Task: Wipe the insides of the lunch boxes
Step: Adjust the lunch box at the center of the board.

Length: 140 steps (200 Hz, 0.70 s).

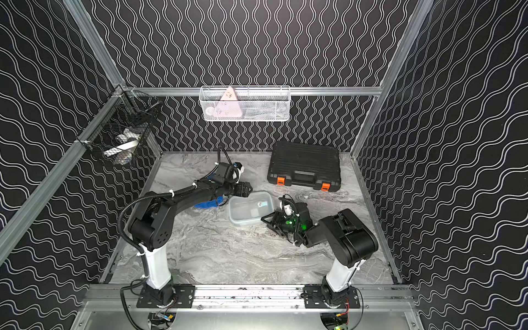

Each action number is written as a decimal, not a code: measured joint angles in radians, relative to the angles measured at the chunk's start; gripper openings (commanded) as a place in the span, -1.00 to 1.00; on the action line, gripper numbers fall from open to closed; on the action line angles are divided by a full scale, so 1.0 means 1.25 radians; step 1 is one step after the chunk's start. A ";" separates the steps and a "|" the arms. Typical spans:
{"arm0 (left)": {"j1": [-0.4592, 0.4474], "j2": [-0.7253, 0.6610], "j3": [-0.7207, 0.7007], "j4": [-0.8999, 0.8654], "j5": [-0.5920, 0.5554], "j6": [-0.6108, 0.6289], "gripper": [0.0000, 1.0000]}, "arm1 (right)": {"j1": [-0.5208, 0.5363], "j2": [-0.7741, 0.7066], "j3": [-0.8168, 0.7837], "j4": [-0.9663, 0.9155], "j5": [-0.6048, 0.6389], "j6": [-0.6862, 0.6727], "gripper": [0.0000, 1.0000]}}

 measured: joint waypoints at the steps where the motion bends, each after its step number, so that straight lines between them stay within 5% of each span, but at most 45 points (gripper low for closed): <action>1: 0.000 0.000 -0.001 0.001 0.001 0.000 0.65 | 0.000 0.002 0.001 0.003 0.000 0.001 0.25; 70: -0.063 -0.067 -0.143 0.110 -0.035 -0.043 0.60 | -0.056 0.068 0.031 0.095 -0.040 0.038 0.25; 140: -0.138 -0.150 -0.215 0.069 -0.066 -0.088 0.64 | -0.151 0.172 0.002 0.324 -0.088 0.126 0.18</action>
